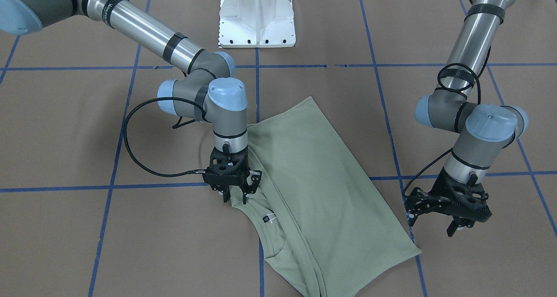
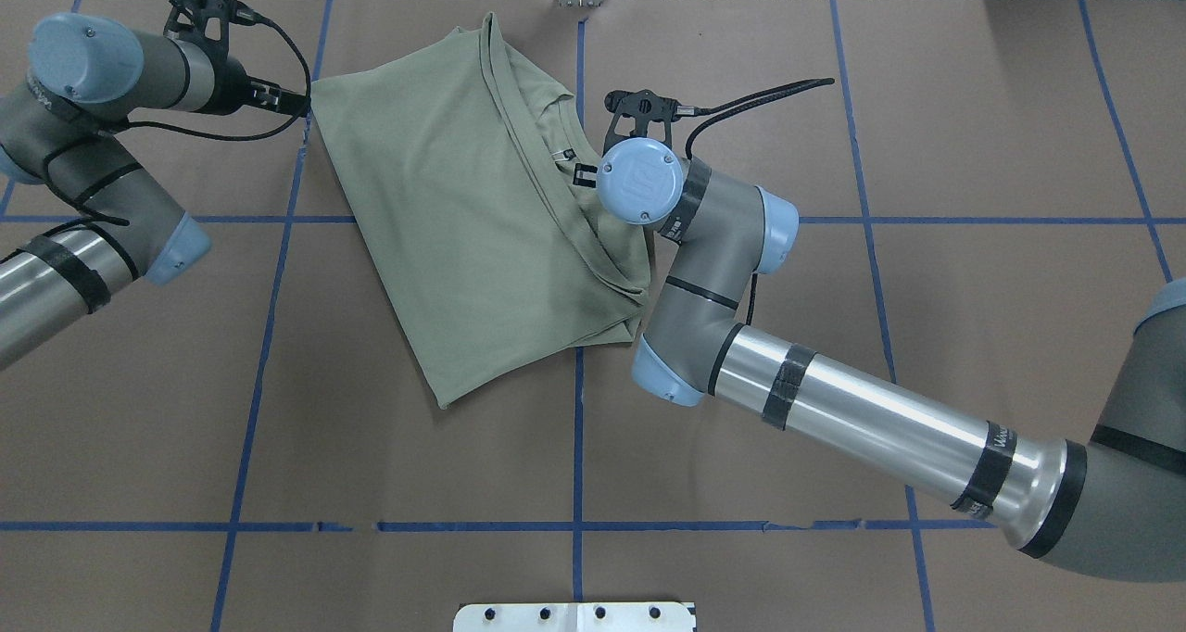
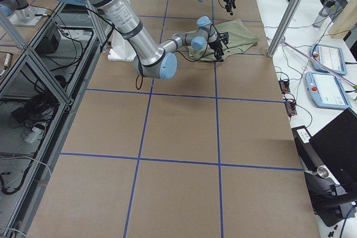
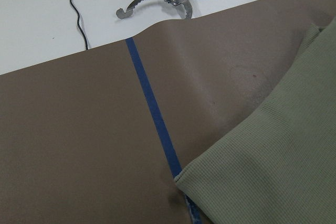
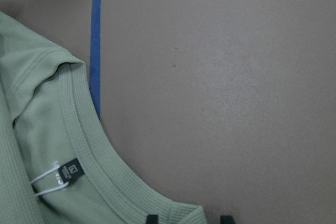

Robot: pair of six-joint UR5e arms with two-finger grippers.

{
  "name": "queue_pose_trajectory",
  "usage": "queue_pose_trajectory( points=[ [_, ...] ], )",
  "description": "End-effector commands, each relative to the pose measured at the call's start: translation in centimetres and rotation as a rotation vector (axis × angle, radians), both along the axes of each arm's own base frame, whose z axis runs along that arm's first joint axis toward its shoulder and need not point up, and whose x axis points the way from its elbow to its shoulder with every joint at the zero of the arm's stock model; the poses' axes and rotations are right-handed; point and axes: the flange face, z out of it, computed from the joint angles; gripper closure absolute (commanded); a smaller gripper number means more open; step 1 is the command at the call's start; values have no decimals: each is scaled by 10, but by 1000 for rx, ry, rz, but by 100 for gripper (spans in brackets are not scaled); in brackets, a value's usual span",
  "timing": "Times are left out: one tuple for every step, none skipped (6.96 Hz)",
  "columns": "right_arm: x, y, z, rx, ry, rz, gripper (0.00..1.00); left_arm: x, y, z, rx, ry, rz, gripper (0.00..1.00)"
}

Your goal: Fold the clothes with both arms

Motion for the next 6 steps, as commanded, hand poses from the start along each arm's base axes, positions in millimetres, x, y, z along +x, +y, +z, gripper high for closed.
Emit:
queue_pose_trajectory(
  points=[
    [0, 0, -4, -2, -11, 7, 100, 0, 0, 0, 1, 0, 1, 0],
    [0, 5, -8, -1, -17, 2, 100, 0, 0, 0, 1, 0, 1, 0],
    [15, 15, -15, 15, -49, -1, 100, 0, 0, 0, 1, 0, 1, 0],
    [34, 46, -13, 15, -51, -22, 100, 1, 0, -1, 1, 2, 0, 0],
    [61, 86, -15, 15, -47, -46, 100, 1, 0, -1, 1, 2, 0, 0],
    [83, 129, 3, 15, -47, -65, 100, 1, 0, -1, 2, 1, 1, 0]
  ],
)
